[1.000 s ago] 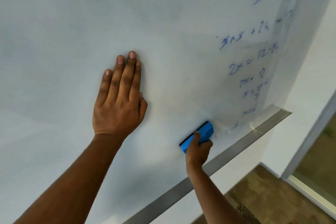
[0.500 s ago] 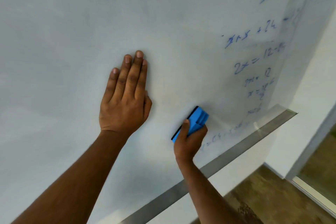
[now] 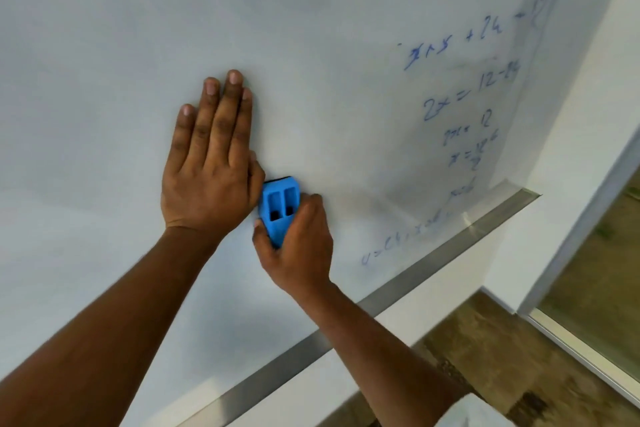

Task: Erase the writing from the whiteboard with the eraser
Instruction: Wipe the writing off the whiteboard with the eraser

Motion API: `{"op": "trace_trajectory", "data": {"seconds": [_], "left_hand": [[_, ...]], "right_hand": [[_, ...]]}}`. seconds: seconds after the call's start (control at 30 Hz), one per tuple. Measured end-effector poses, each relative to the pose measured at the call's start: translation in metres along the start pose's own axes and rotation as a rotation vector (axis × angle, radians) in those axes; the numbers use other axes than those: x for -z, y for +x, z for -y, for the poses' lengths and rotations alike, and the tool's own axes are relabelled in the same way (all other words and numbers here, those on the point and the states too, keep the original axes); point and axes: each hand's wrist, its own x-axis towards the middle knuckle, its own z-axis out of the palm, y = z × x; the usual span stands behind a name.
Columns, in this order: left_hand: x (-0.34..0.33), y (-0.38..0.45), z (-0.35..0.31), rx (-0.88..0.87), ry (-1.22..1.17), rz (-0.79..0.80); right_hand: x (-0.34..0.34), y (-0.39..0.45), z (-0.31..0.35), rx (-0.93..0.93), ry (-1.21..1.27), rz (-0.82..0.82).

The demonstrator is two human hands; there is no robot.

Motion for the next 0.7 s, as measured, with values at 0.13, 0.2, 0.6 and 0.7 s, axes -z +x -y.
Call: {"op": "trace_trajectory", "data": {"seconds": [0.13,0.2,0.6,0.7], "left_hand": [[-0.002,-0.001,0.0,-0.006,0.004,-0.019],[-0.003,-0.002,-0.001,-0.008,0.012,-0.043],[-0.001,-0.004,-0.003,0.008,-0.007,-0.018],[-0.003,-0.001,-0.002,0.008,0.001,-0.032]], "right_hand": [[0.003,0.013,-0.018,-0.013,-0.038,-0.098],[0.006,0.009,-0.052,-0.29,0.052,-0.18],[0.036,0.002,-0.156,-1.04,0.254,-0.098],[0.019,-0.006,-0.095,-0.648,0.108,-0.054]]}}
